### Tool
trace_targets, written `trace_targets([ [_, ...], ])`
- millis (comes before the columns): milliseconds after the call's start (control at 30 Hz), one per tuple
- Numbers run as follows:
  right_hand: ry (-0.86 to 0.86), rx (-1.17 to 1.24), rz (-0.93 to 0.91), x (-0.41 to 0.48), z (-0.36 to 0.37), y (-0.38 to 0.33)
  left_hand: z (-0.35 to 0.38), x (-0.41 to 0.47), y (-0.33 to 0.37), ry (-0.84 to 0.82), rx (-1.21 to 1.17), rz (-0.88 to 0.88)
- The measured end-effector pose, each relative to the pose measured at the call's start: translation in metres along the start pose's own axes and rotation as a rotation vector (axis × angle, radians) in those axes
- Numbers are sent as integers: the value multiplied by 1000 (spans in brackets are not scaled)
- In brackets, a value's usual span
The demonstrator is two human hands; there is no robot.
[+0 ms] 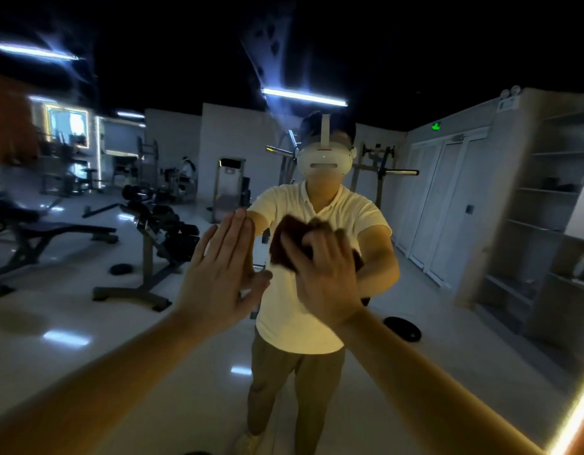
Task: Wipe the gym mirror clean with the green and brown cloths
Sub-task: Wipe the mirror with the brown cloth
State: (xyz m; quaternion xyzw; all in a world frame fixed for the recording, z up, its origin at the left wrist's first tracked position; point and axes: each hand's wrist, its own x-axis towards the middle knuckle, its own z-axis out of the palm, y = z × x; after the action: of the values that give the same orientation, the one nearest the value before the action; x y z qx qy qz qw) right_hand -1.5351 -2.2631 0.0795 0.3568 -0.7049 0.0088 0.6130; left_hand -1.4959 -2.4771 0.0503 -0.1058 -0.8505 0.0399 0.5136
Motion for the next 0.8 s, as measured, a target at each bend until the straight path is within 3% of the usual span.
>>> trace_targets([
  [67, -80, -18, -199, -11, -5, 5, -15, 5, -10, 63, -21, 63],
  [133, -64, -71, -274, 25, -9, 29, -29, 23, -21, 151, -39, 103],
  [267, 123, -250, -123, 183, -29, 77, -46, 83, -37, 210, 6, 5],
  [367, 154, -307, 145, 268, -43, 89, -57, 124, -53, 202, 58, -105],
  [467, 199, -200, 239, 251, -28, 64, -64, 142, -67, 212, 61, -113],
  [633, 1, -93, -165, 129, -8, 29, -60, 139, -74, 158, 104, -29],
  [700, 10, -171, -220, 151, -13, 44, -61, 136, -77, 147, 135, -4],
  [800, 102, -300, -24, 243, -31, 69, -59, 135, -85, 110, 176, 23],
])
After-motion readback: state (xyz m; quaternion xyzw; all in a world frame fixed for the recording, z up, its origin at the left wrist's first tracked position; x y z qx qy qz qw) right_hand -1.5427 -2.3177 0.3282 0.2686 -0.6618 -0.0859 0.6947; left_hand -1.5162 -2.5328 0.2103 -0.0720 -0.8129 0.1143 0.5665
